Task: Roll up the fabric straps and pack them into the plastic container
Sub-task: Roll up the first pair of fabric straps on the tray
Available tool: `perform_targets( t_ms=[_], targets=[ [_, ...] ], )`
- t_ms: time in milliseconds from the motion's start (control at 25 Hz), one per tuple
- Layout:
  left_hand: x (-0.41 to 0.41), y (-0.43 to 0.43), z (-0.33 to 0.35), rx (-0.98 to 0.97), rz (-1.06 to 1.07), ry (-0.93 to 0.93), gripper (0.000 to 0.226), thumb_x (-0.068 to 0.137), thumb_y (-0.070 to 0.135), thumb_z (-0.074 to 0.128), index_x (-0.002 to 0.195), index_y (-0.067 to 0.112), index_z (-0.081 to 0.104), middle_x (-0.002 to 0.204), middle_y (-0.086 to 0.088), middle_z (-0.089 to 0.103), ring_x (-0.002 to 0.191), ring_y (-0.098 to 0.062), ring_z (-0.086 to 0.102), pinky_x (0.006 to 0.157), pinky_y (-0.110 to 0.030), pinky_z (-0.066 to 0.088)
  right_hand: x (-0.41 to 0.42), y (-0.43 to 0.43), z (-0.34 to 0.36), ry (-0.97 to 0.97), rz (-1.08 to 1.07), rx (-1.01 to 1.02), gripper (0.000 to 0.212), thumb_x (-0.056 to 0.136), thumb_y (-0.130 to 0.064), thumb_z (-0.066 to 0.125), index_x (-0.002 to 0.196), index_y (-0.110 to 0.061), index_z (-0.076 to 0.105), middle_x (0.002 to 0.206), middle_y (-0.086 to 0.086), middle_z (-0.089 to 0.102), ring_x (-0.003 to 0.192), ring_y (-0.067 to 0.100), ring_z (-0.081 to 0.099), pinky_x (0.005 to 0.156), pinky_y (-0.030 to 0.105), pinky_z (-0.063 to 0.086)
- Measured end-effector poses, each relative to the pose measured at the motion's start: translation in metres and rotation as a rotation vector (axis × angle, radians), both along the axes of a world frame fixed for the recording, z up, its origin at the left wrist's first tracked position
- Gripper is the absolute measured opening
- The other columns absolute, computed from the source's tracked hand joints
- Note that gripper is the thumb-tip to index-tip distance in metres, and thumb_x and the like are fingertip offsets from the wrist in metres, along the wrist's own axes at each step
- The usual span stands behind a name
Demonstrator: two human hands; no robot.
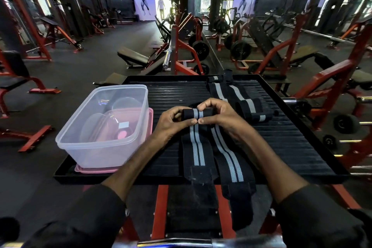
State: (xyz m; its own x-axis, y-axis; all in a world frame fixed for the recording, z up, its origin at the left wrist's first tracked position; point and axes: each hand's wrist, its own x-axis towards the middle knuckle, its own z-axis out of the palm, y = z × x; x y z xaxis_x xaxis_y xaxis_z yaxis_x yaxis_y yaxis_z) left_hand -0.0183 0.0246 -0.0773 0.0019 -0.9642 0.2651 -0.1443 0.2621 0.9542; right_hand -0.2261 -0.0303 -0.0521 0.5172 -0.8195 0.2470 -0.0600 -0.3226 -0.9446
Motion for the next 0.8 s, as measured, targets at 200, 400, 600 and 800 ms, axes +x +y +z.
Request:
perform_targets(
  t_ms=[200,400,600,800],
  targets=[
    [-0.006,0.008,0.004,-0.076,0.026,0.046,0.045,0.073,0.002,0.086,0.115,0.009,0.070,0.118,-0.012,0.073,0.115,-0.023,0.068,0.104,-0.038,0.051,-0.007,0.008,0.016,-0.023,0.006,0.324,0.034,0.096,-0.031,0.067,0.128,-0.019,0.063,0.123,0.000,0.071,0.103,0.012,0.068,0.074,0.024,0.053],
    [-0.009,0.013,0.009,-0.108,0.064,0.078,0.049,0.071,-0.006,0.083,0.114,0.012,0.068,0.119,-0.011,0.072,0.112,-0.016,0.069,0.103,-0.033,0.052,-0.004,0.017,0.007,0.144,0.087,0.251,0.045,0.101,-0.053,0.049,0.132,-0.022,0.056,0.124,0.000,0.066,0.101,0.012,0.064,0.081,0.029,0.052],
    [-0.004,0.013,0.000,0.041,-0.049,0.100,0.047,0.082,-0.002,0.078,0.125,0.002,0.062,0.120,-0.023,0.070,0.110,-0.027,0.068,0.098,-0.042,0.053,-0.002,0.018,-0.004,0.065,0.009,0.089,0.041,0.095,-0.047,0.062,0.126,-0.020,0.063,0.130,0.012,0.064,0.117,0.029,0.062,0.089,0.047,0.052],
    [-0.004,0.026,0.005,0.308,-0.139,-0.058,0.037,0.096,0.035,0.065,0.130,0.021,0.058,0.126,-0.006,0.068,0.111,-0.014,0.065,0.070,-0.024,0.058,-0.007,0.022,-0.012,-0.007,0.035,0.027,0.029,0.098,-0.022,0.068,0.126,-0.014,0.064,0.132,0.010,0.065,0.124,0.020,0.062,0.104,0.041,0.052]
  ],
)
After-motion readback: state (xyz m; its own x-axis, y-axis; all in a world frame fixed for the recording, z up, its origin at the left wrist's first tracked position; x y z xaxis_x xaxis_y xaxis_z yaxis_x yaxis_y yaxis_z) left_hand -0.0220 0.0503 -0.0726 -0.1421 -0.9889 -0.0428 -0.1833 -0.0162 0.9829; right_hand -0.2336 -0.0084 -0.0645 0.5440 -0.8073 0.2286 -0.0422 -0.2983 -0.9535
